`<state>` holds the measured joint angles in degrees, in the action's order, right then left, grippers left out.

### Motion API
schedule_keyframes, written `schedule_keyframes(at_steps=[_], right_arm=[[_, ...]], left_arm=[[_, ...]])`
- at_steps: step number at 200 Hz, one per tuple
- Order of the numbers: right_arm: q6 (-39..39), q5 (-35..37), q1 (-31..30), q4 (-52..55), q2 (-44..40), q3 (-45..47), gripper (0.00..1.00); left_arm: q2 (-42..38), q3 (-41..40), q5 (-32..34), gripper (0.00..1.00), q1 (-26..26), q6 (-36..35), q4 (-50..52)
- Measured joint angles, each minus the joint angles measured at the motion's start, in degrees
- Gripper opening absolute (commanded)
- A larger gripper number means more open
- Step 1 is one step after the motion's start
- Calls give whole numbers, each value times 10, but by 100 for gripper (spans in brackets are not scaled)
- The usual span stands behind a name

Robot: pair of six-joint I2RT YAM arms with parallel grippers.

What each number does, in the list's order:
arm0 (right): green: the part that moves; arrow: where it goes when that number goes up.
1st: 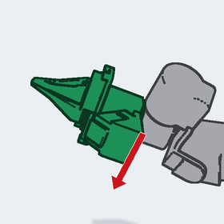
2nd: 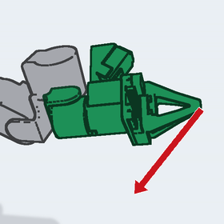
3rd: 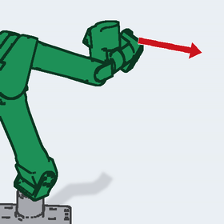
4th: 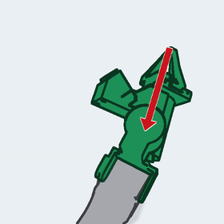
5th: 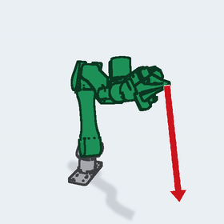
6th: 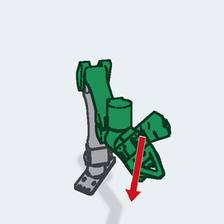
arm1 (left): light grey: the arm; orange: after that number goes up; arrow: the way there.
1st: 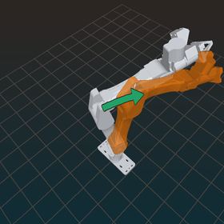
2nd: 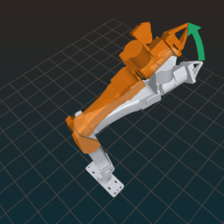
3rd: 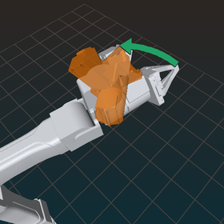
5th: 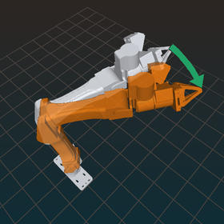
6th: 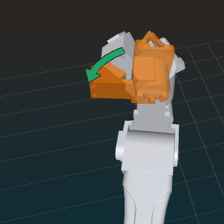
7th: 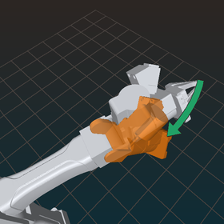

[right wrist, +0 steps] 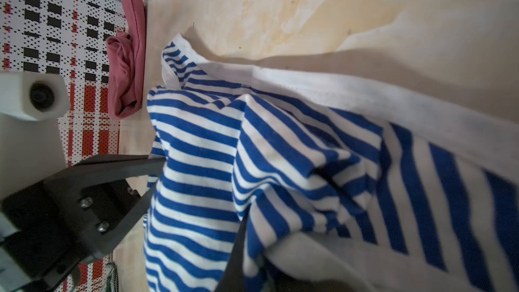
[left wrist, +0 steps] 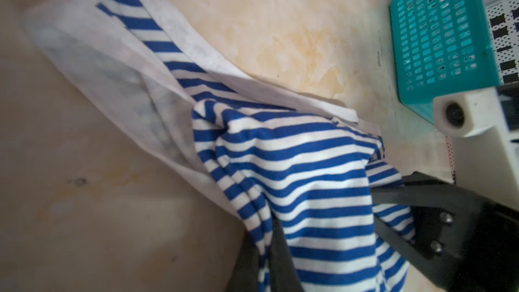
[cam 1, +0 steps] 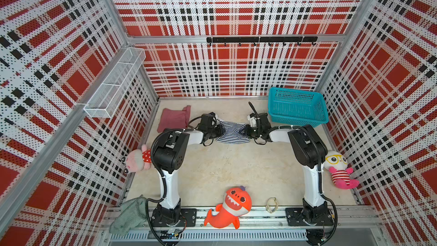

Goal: Fold and stack tank tops
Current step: Pick up the tank top from the top-center of the table.

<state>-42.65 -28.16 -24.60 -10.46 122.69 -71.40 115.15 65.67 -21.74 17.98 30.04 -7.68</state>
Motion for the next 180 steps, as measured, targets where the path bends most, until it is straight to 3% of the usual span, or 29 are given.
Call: schedule_keyframes(at_steps=[15, 44, 67, 115, 180], right_arm=[[-16, -2, -4, -30, 9, 0, 8], [-60, -9, -15, -107, 38, -7, 54], [-93, -28, -28, -164, 70, -43, 68], [-98, -48, -33, -187, 50, -4, 71], [-11, -33, -26, -101, -81, 105, 70]], left_arm=[[0, 35, -3, 0, -13, -16, 31], [10, 126, -12, 0, -62, -61, 110], [51, 226, 0, 0, -94, -115, 177], [135, 375, 44, 0, -123, -201, 303], [150, 464, 89, 0, -144, -271, 406]])
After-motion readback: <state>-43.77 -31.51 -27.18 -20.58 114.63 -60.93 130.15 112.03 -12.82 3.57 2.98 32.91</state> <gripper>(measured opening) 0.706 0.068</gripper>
